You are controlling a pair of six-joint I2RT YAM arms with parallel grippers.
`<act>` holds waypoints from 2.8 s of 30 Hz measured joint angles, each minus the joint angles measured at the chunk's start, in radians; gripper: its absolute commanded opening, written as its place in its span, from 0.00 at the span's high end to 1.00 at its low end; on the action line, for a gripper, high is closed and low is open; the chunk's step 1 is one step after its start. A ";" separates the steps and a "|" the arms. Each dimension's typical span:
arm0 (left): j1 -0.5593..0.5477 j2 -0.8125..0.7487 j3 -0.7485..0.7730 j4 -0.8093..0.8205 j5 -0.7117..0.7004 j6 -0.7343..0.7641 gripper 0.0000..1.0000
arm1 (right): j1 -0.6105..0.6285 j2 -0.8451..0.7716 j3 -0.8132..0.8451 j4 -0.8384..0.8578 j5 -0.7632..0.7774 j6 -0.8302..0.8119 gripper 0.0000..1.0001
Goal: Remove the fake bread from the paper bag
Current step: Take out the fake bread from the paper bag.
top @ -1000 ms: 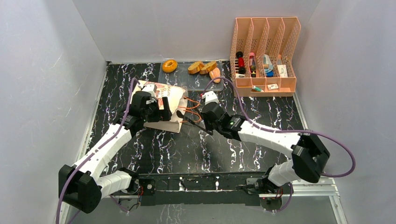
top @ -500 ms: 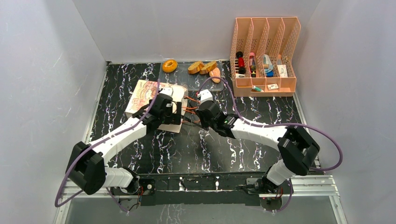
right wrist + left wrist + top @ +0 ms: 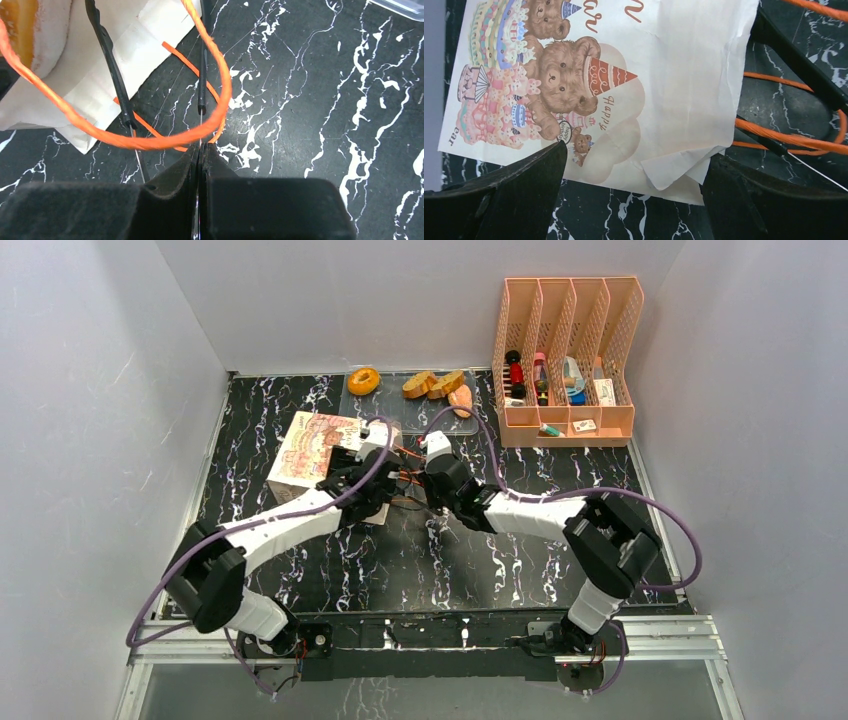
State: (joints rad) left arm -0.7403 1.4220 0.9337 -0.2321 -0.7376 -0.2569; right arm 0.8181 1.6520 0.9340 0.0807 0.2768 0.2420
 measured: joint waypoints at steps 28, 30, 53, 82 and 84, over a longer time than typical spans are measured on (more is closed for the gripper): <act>-0.069 0.100 -0.264 0.725 -0.246 0.550 0.44 | 0.023 -0.010 -0.158 0.223 -0.024 -0.055 0.44; -0.069 0.059 -0.263 0.696 -0.221 0.533 0.47 | 0.051 -0.023 -0.188 0.288 -0.022 -0.072 0.43; -0.068 0.033 -0.258 0.577 -0.135 0.485 0.27 | 0.058 0.190 -0.226 0.565 -0.010 -0.178 0.19; -0.052 0.177 -0.222 0.815 -0.155 0.602 0.37 | 0.010 0.210 -0.287 0.715 -0.093 -0.167 0.86; -0.040 0.177 -0.232 0.834 -0.149 0.612 0.49 | 0.013 0.172 -0.294 0.692 -0.094 -0.162 0.86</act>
State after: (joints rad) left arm -0.7803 1.5993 0.7021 0.6014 -0.8864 0.3546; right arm 0.8307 1.8240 0.6403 0.7727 0.1829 0.0799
